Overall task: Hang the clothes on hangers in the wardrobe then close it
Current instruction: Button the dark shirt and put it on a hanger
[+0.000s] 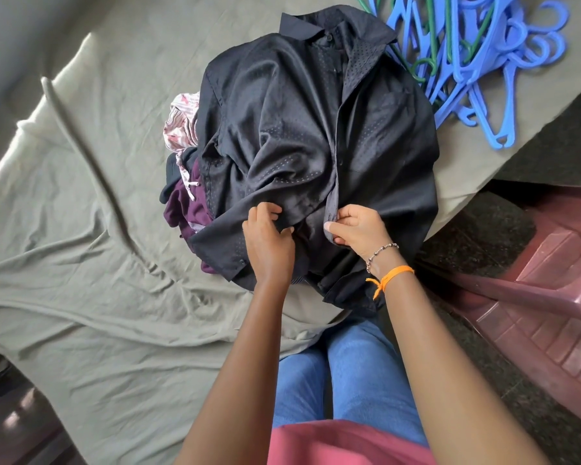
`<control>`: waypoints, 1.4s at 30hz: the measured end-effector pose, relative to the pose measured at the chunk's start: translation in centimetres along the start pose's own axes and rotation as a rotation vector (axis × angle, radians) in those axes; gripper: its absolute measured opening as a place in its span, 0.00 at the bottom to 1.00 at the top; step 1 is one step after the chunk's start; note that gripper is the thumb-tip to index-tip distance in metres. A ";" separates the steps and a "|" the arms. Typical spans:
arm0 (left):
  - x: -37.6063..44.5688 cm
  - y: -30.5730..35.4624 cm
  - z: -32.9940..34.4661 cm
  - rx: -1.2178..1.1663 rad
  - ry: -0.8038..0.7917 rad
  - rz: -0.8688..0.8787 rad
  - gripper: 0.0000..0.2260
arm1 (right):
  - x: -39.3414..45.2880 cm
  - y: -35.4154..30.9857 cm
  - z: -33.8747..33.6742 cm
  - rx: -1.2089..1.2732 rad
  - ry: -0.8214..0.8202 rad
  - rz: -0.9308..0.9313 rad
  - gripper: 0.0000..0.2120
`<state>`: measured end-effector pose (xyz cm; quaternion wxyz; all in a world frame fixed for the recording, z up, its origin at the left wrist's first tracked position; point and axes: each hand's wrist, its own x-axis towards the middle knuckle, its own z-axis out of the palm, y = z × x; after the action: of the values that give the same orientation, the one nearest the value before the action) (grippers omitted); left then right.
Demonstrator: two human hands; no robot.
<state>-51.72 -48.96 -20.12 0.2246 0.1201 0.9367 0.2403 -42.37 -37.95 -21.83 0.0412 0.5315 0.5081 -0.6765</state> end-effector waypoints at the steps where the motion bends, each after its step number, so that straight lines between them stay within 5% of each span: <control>1: 0.1 0.0 -0.1 -0.017 0.005 -0.013 0.11 | -0.1 -0.2 0.0 -0.003 -0.001 -0.009 0.04; 5: -0.4 0.5 -0.5 -0.043 -0.004 -0.026 0.01 | -0.3 -0.6 -0.1 -0.162 0.033 -0.062 0.03; 10: -3.8 1.7 -0.6 -0.032 -0.074 0.130 0.05 | -1.9 -1.0 -0.9 -0.177 0.192 -0.123 0.06; 12: -5.7 2.0 0.0 -0.053 -0.130 0.211 0.02 | -2.7 -1.0 -1.4 -0.162 0.170 -0.145 0.12; 15: -7.7 1.7 1.5 -0.062 -0.199 0.281 0.13 | -3.0 0.4 -1.8 -0.307 0.071 -0.076 0.17; 23: -7.5 -1.7 2.1 -0.268 -0.249 -0.134 0.12 | -4.8 4.8 -1.2 -0.302 0.013 -0.003 0.14; 26: -7.2 -2.5 1.8 -0.262 -0.220 -0.143 0.11 | -4.7 6.0 -0.8 -0.292 0.068 -0.029 0.11; 35: -6.3 -1.8 2.8 0.207 -0.157 0.194 0.08 | -5.4 6.7 0.1 -0.285 0.241 -0.174 0.04; 42: -4.4 -2.0 4.0 0.487 -0.121 0.297 0.09 | -4.9 6.8 0.5 -0.267 0.262 -0.132 0.06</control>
<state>-46.22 -50.54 -22.70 0.2070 0.3204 0.9238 0.0310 -36.53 -43.95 -22.59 0.0003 0.5701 0.6281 -0.5295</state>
